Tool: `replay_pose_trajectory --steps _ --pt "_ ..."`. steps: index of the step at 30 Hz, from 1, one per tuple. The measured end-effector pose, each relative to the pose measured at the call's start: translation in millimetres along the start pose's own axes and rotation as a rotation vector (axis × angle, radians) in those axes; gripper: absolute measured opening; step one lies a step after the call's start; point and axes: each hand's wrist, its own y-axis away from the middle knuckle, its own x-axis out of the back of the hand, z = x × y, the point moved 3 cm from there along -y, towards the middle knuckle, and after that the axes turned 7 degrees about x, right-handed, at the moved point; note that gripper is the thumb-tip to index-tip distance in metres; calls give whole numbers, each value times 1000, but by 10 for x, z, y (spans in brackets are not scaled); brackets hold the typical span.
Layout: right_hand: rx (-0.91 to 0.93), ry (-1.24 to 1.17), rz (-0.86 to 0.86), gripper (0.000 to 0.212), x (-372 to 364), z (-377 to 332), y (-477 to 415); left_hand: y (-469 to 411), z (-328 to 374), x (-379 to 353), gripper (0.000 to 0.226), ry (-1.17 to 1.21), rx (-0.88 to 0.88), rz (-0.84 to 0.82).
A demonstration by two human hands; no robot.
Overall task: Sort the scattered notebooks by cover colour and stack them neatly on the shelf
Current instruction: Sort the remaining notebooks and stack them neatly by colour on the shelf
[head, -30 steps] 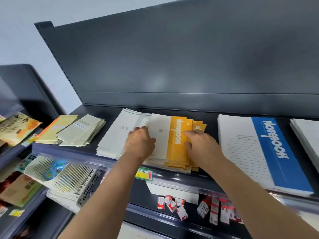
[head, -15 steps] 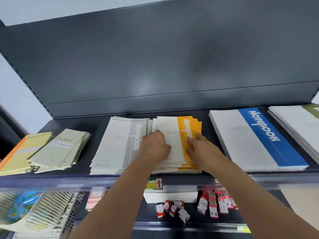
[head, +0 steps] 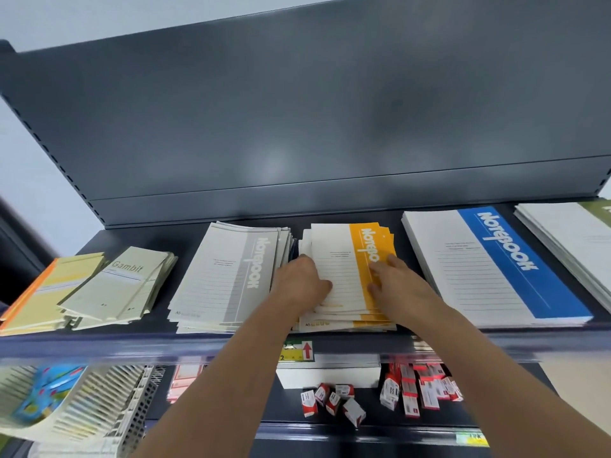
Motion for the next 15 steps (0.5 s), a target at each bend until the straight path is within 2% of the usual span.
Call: replay_pose_trajectory --steps 6,11,15 --pt "11 0 -28 45 -8 -31 -18 -29 -4 -64 45 180 81 -18" --pt "-12 -32 -27 48 -12 37 11 -22 78 37 30 352 122 -42" --pt "-22 -60 -32 50 -32 34 15 -59 108 27 27 454 156 -79"
